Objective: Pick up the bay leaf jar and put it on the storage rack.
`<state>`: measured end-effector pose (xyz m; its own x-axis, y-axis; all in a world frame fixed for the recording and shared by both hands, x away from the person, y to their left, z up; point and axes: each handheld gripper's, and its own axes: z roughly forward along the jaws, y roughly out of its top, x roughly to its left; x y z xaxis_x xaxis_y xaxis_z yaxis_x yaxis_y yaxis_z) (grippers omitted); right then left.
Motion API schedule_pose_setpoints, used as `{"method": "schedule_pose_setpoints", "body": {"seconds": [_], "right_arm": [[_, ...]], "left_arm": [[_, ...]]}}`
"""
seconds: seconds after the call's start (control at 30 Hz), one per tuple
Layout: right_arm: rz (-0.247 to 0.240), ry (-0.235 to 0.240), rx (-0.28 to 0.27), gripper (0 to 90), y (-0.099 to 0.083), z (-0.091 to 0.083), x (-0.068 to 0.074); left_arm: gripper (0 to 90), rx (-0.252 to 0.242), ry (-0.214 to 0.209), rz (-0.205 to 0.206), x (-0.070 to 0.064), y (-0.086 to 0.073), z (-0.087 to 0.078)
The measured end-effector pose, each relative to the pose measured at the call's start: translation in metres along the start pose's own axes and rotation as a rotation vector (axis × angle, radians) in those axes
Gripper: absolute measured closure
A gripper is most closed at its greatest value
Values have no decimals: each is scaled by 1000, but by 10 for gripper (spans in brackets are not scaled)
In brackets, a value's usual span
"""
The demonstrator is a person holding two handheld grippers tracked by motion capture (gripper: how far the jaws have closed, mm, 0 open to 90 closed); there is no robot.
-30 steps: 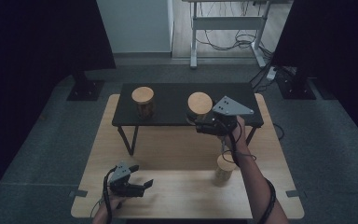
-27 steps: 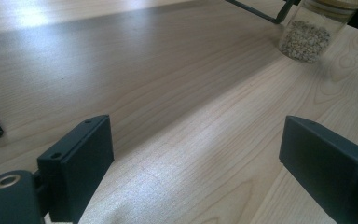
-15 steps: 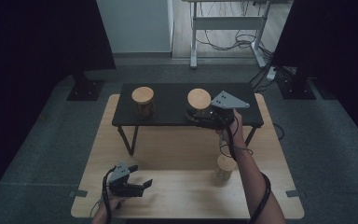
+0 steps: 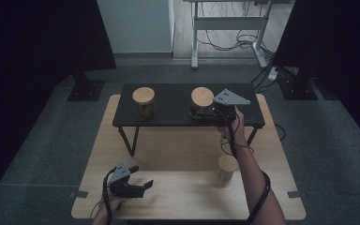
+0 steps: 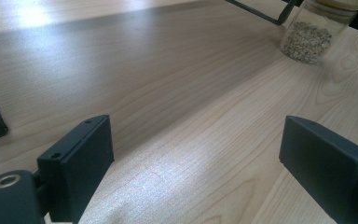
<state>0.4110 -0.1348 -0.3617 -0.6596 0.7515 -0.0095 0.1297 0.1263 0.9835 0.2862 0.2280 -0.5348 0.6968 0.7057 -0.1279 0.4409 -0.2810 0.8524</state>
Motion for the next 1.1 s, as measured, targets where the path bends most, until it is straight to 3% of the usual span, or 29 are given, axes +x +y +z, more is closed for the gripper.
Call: {"method": "schedule_pose_setpoints", "body": {"seconds": [0.77,0.83,1.1], "right_arm": [[17,-20,43,245,-4,10,-4],[-7,-56,62,237,-4,12,-3],[12,-59,64,233,-5,11,-5]], "left_arm": [[91,1,1,0,0,0,0],[91,1,1,2,0,0,0],[91,0,0,2,0,0,0]]}}
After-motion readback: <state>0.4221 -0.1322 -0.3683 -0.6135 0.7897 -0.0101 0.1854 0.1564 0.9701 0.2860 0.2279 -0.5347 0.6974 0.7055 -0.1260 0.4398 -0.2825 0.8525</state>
